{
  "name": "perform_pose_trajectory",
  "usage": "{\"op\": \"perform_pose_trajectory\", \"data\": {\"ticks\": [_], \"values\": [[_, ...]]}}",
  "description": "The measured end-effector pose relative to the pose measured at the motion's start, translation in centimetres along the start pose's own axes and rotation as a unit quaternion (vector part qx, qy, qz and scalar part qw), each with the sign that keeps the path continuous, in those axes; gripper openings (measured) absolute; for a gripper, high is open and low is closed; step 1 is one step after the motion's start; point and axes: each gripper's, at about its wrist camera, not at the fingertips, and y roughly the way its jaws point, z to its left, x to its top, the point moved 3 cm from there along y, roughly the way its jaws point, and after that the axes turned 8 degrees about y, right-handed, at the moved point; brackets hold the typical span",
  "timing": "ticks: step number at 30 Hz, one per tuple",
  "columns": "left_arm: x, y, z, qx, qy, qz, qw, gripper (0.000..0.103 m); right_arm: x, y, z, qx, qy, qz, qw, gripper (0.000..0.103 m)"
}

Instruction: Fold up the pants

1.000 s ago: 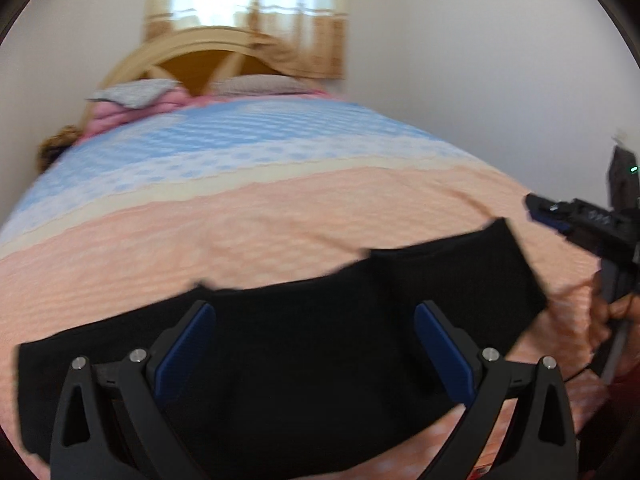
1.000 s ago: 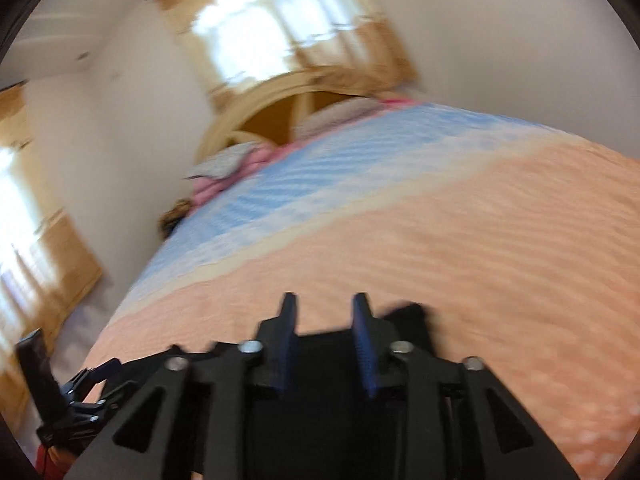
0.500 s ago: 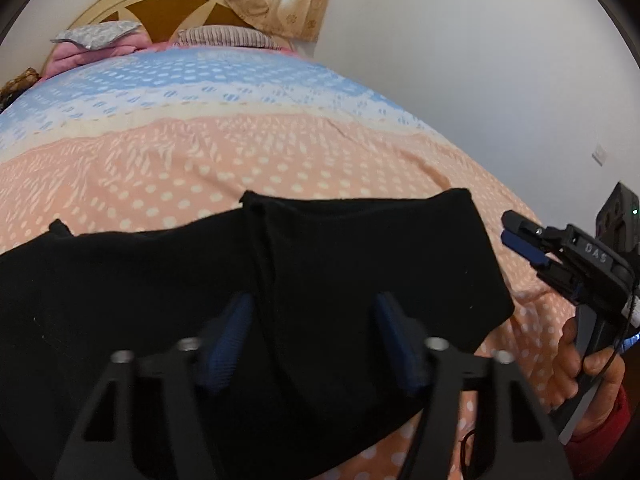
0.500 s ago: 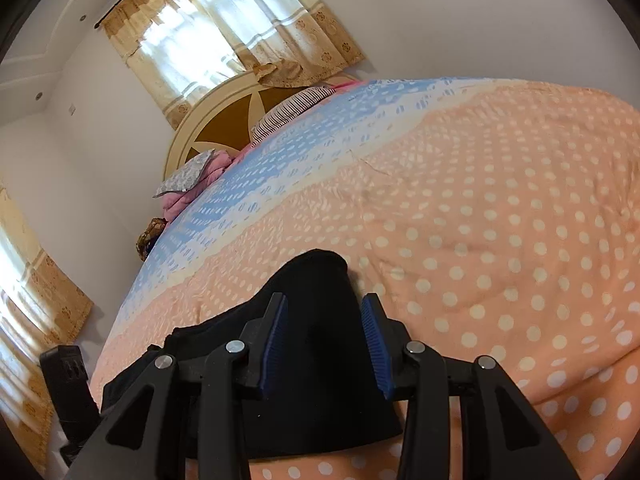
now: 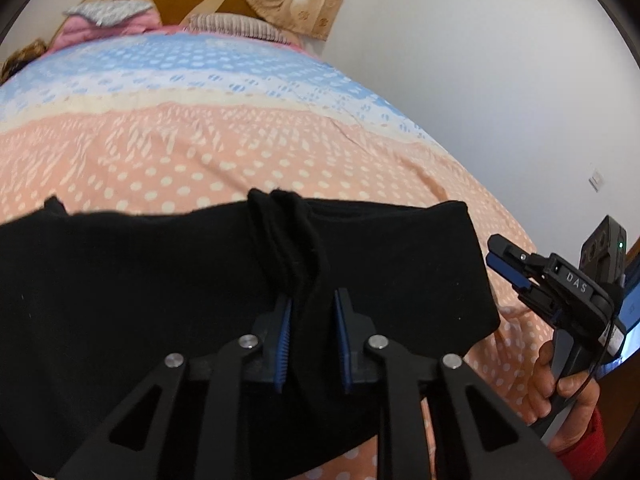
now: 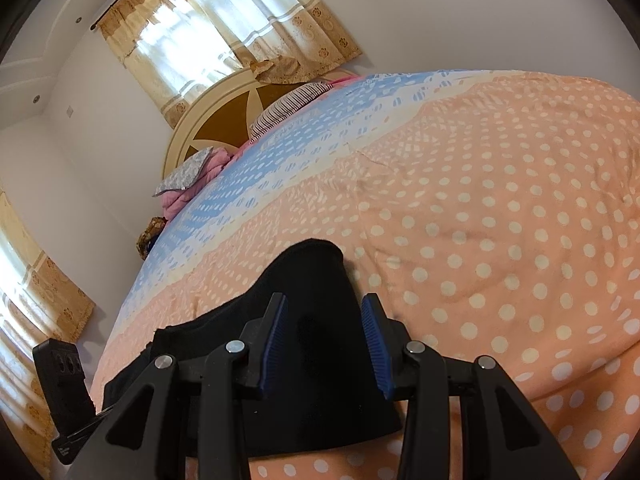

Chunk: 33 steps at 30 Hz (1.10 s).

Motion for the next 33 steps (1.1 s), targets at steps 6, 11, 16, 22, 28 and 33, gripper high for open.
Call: {"op": "perform_pose_trajectory", "data": {"ticks": [6, 11, 16, 22, 28, 33], "values": [[0.3, -3.3, -0.6, 0.005, 0.001, -0.026, 0.9996, 0.014, 0.3, -0.7, 0.4, 0.003, -0.009, -0.013, 1.0, 0.041], [-1.1, -2.2, 0.7, 0.028, -0.003, 0.0, 0.9996, 0.014, 0.1, -0.9, 1.9, 0.007, -0.038, -0.02, 0.999, 0.041], [-1.5, -1.4, 1.3, 0.044, 0.004, 0.008, 0.999, 0.025, 0.0, 0.5, 4.1, 0.023, -0.069, -0.007, 0.997, 0.041], [-0.7, -4.6, 3.8, 0.143, 0.022, -0.03, 0.989, 0.052, -1.1, 5.7, 3.5, -0.024, -0.08, 0.045, 0.995, 0.04], [-0.9, -7.8, 7.3, 0.194, 0.017, -0.05, 0.9797, 0.052, -1.8, 2.5, 6.8, 0.001, -0.13, -0.008, 0.991, 0.04], [-2.3, -9.3, 10.6, 0.235, 0.001, -0.045, 0.9709, 0.052, -6.8, 2.6, 12.9, 0.058, -0.222, 0.037, 0.973, 0.04]]}}
